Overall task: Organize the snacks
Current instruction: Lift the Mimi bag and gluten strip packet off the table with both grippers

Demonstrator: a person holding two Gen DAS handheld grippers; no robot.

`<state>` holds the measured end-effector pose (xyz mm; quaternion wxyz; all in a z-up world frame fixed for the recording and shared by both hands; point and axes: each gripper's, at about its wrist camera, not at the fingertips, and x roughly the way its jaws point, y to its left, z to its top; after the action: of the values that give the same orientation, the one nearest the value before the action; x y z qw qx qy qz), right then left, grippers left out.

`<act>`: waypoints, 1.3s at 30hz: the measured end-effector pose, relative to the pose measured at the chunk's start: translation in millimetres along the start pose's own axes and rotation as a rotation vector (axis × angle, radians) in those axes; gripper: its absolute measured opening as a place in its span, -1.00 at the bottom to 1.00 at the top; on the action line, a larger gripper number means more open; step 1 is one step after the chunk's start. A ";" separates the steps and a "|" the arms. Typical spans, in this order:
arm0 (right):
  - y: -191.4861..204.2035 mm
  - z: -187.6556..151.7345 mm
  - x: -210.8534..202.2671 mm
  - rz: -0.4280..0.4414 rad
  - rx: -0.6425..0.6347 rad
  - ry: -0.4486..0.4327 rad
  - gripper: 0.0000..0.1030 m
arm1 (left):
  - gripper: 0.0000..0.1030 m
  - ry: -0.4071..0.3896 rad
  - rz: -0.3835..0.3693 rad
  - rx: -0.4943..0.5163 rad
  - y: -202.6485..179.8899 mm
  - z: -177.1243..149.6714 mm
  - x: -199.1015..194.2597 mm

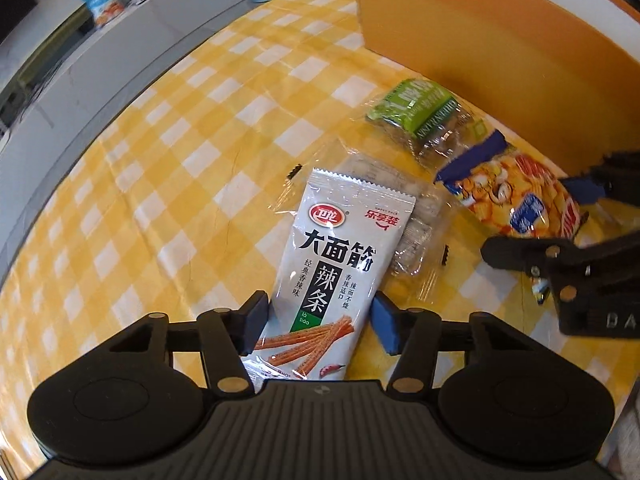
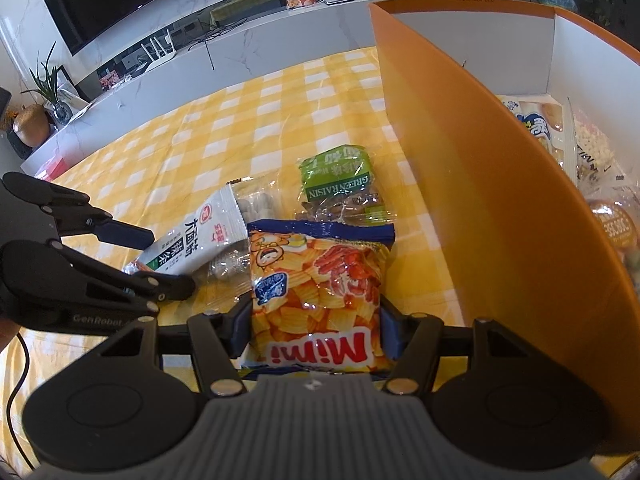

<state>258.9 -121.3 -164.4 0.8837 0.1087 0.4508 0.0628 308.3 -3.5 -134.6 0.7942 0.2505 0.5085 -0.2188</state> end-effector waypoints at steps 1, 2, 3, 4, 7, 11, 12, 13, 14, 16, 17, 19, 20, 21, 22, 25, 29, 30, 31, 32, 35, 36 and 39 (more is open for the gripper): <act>0.3 -0.1 0.4 -0.002 -0.004 -0.001 0.19 | 0.20 0.004 0.001 -0.027 0.7 -0.1 -0.1; 0.9 -0.2 0.5 -0.004 -0.008 -0.002 0.19 | 0.19 0.014 0.002 -0.061 1.8 0.0 -0.1; 1.2 -0.5 0.8 -0.006 -0.011 -0.003 0.19 | 0.19 0.029 0.002 -0.097 3.2 0.6 -0.1; 1.2 -0.7 0.8 -0.007 -0.011 -0.005 0.18 | 0.18 0.043 0.000 -0.121 3.1 0.7 -0.7; 0.8 -0.9 0.6 -0.007 -0.006 -0.007 0.17 | 0.17 0.089 0.010 -0.159 -0.1 -0.8 -1.9; 4.6 -3.2 0.3 -0.023 -0.034 -0.009 0.16 | 0.15 0.140 0.058 -0.247 -9.6 -7.5 -5.8; 6.4 -4.1 0.1 -0.031 -0.045 -0.008 0.15 | 0.15 0.153 0.065 -0.285 -9.9 -10.4 -6.8; 8.0 -5.1 -0.3 -0.040 -0.056 -0.004 0.15 | 0.15 0.161 0.074 -0.323 -10.1 -12.6 -7.7; 9.2 -6.0 -1.4 -0.049 -0.067 0.004 0.15 | 0.15 0.164 0.084 -0.358 -10.7 -15.0 -8.7; 8.2 -7.4 -5.0 -0.054 -0.062 0.023 0.15 | 0.15 0.156 0.108 -0.445 -11.7 -20.9 -10.9; 6.0 -9.5 -7.6 -0.048 -0.053 0.029 0.15 | 0.15 0.146 0.121 -0.483 -12.4 -23.5 -11.9; 3.5 -15.1 -13.1 -0.042 -0.067 0.040 0.15 | 0.15 0.116 0.152 -0.569 -14.5 -31.0 -14.8; 3.4 -18.2 -15.4 -0.047 -0.081 0.045 0.15 | 0.15 0.100 0.160 -0.589 -17.6 -34.5 -16.8; 5.0 -21.9 -17.7 -0.056 -0.099 0.050 0.15 | 0.15 0.082 0.167 -0.608 -22.5 -37.5 -19.2; 7.0 -25.6 -19.6 -0.065 -0.121 0.053 0.16 | 0.15 0.065 0.172 -0.625 -26.2 -40.3 -20.8; 17.0 -37.0 -23.0 -0.093 -0.194 0.058 0.20 | 0.15 0.017 0.187 -0.667 -35.6 -50.1 -26.2; 28.3 -42.9 -19.3 -0.111 -0.245 0.057 0.47 | 0.15 -0.027 0.203 -0.682 -42.9 -59.3 -29.7; 30.1 -43.5 -17.7 -0.110 -0.254 0.058 0.55 | 0.15 -0.035 0.207 -0.670 -44.3 -60.3 -29.9; 32.0 -44.3 -16.3 -0.110 -0.265 0.057 0.56 | 0.15 -0.039 0.212 -0.652 -44.9 -60.6 -28.9; 33.0 -44.6 -15.2 -0.107 -0.272 0.049 0.59 | 0.15 -0.038 0.217 -0.628 -45.6 -60.4 -27.6; 31.1 -43.0 -11.8 -0.100 -0.261 0.044 0.65 | 0.16 -0.057 0.206 -0.596 -49.1 -62.5 -27.3; 31.3 -42.7 -11.7 -0.103 -0.254 0.040 0.66 | 0.17 -0.065 0.197 -0.602 -47.2 -63.4 -26.7; 31.2 -42.0 -9.5 -0.110 -0.247 0.030 0.72 | 0.23 -0.094 0.170 -0.618 -40.9 -68.7 -25.3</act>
<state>218.9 -87.4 -173.2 0.8856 -0.0269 0.4581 0.0711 225.9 9.6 -143.1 0.8707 0.0286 0.4910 0.0015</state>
